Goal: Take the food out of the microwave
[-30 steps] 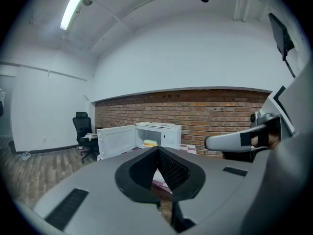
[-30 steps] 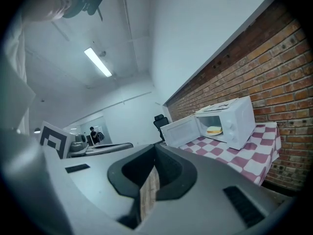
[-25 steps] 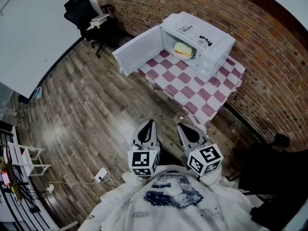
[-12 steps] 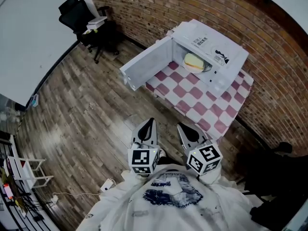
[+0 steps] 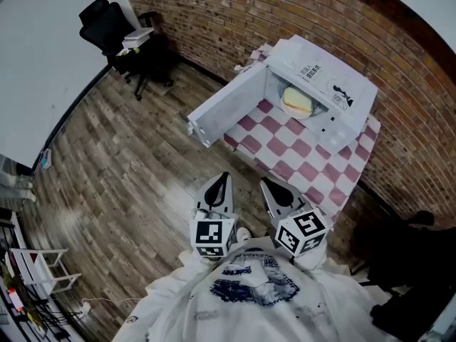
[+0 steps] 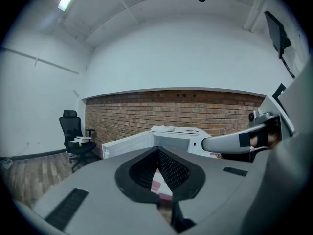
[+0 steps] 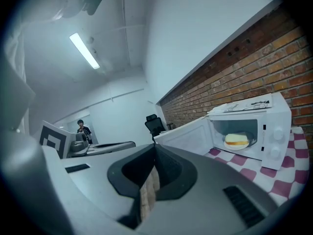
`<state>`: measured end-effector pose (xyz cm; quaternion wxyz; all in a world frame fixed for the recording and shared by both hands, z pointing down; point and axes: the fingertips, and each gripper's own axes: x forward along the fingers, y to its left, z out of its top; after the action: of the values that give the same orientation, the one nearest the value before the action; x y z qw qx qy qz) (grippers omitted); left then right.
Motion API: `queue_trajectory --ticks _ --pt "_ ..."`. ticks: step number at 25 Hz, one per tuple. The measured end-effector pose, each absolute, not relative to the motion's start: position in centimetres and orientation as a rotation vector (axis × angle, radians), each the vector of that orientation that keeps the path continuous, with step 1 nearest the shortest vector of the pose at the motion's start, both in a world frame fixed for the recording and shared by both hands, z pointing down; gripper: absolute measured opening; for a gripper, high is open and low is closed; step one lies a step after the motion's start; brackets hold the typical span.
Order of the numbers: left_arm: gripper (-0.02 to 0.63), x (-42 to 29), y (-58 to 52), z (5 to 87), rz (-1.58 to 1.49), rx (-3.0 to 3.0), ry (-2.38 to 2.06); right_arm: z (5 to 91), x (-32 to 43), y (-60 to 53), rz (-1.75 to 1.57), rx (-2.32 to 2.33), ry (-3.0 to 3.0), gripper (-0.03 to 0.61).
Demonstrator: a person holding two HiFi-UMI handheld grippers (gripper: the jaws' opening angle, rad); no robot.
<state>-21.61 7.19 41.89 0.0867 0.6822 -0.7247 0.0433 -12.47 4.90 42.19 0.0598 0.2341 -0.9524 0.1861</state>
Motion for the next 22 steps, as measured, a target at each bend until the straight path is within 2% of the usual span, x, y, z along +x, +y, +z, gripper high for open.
queue_trajectory --ticks 22 --pt "0.009 -23.5 -0.1 42.9 0.136 2.093 -2.041 43.1 -14.7 -2.4 0.597 0.820 -2.849 0.014"
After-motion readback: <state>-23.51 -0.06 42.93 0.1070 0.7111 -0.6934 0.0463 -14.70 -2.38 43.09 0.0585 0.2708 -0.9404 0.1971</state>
